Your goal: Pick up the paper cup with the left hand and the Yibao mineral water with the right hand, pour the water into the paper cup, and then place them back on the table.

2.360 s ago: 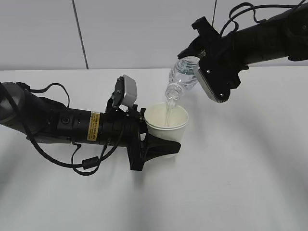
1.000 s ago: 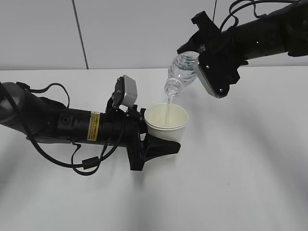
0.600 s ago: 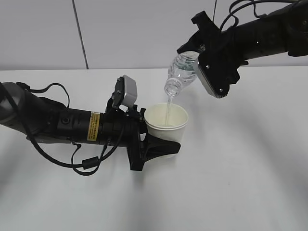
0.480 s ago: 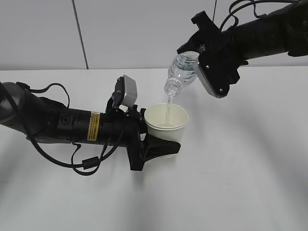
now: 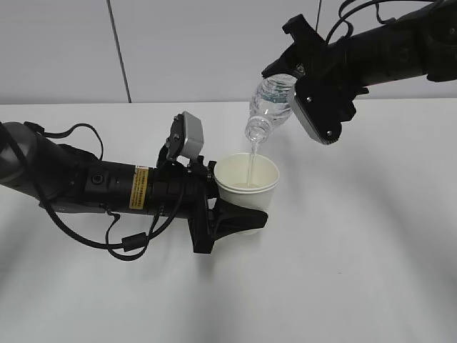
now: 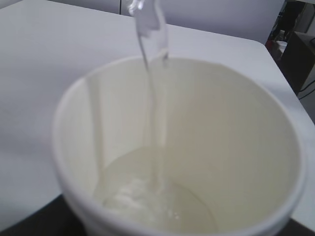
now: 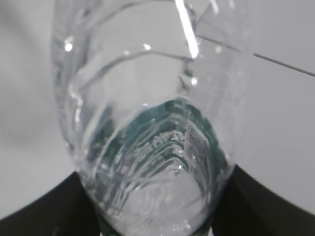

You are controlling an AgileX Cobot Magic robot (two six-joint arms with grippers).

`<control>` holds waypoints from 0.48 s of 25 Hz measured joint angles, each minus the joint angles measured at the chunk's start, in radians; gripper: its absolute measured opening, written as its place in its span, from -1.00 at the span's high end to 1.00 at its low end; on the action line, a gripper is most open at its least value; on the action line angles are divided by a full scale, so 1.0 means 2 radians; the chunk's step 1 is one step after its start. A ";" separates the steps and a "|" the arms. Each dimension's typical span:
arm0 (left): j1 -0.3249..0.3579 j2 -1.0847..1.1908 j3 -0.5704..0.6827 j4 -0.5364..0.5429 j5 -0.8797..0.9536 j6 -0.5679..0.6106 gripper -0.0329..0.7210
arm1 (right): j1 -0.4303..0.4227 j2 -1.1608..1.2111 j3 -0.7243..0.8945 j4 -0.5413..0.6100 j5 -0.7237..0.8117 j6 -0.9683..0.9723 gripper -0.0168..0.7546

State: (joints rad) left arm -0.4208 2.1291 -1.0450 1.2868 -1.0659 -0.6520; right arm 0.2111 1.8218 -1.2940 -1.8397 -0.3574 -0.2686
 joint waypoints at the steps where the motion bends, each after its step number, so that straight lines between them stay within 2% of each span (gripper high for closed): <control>1: 0.000 0.000 0.000 0.000 0.001 0.000 -0.18 | 0.000 0.000 0.000 0.000 0.000 -0.001 -0.20; 12: 0.000 0.000 0.000 0.000 0.002 -0.001 -0.18 | 0.000 0.000 0.000 0.000 -0.001 -0.005 -0.20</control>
State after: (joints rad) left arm -0.4208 2.1291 -1.0450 1.2868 -1.0615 -0.6542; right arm 0.2111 1.8218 -1.2940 -1.8397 -0.3588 -0.2786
